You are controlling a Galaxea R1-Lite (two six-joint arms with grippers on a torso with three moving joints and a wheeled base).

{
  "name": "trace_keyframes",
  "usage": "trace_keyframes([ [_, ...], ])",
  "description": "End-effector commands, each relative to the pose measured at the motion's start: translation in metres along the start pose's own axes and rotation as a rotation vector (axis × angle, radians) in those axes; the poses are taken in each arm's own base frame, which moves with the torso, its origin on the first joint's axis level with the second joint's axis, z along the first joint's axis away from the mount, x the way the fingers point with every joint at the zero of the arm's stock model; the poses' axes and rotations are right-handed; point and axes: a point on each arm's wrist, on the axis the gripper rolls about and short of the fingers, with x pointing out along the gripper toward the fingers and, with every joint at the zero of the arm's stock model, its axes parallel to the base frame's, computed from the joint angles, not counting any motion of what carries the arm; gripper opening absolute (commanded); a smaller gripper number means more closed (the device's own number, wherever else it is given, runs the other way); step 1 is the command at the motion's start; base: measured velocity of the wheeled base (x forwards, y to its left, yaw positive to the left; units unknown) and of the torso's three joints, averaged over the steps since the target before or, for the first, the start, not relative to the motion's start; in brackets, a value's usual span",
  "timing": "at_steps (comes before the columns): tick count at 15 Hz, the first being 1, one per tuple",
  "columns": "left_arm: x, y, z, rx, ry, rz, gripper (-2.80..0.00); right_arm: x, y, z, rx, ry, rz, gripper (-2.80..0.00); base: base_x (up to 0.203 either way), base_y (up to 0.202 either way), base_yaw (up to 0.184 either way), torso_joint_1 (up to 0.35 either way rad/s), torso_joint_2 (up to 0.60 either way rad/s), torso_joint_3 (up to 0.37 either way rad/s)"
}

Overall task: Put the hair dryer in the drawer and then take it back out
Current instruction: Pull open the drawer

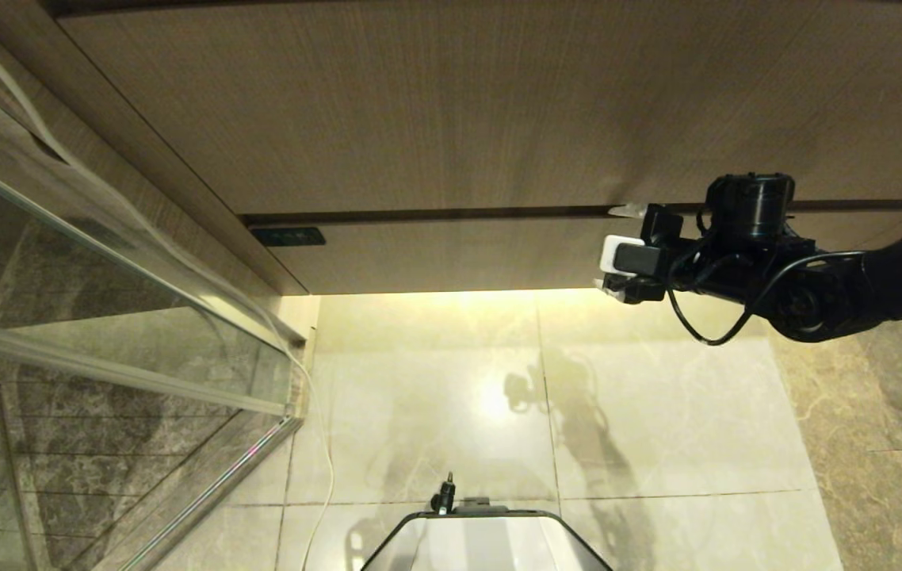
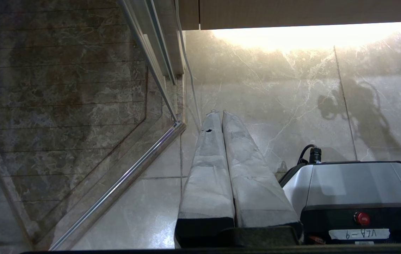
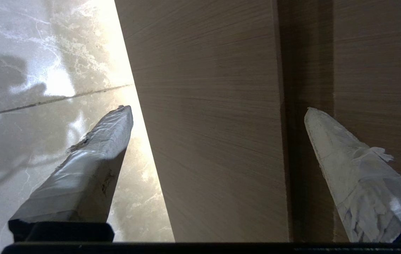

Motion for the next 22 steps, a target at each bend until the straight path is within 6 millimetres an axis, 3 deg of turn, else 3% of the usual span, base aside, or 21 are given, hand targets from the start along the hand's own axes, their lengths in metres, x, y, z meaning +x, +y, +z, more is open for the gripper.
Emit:
trace_keyframes([
  [1, 0.000, 0.000, 0.000, 0.000, -0.001, 0.000, -2.80, 0.004, 0.004, -0.001, -0.005, -0.002, 0.002, 0.00, 0.000, 0.000, 0.000, 0.000, 0.00, 0.000],
  [9, 0.000, 0.000, 0.000, 0.000, 0.001, 0.000, -2.80, 0.016, 0.018, -0.009, -0.002, 0.004, 0.002, 0.00, 0.000, 0.000, 0.000, 0.000, 0.00, 0.000],
  [16, 0.000, 0.000, 0.000, 0.000, -0.001, 0.000, -2.80, 0.013, 0.010, -0.006, 0.015, -0.002, -0.091, 0.00, 0.000, 0.000, 0.000, 0.000, 0.00, 0.000],
  [22, 0.000, 0.000, 0.000, 0.000, 0.000, -0.001, -2.80, 0.033, 0.012, -0.012, 0.004, 0.001, -0.148, 0.00, 0.000, 0.000, 0.000, 0.000, 0.00, 0.000],
])
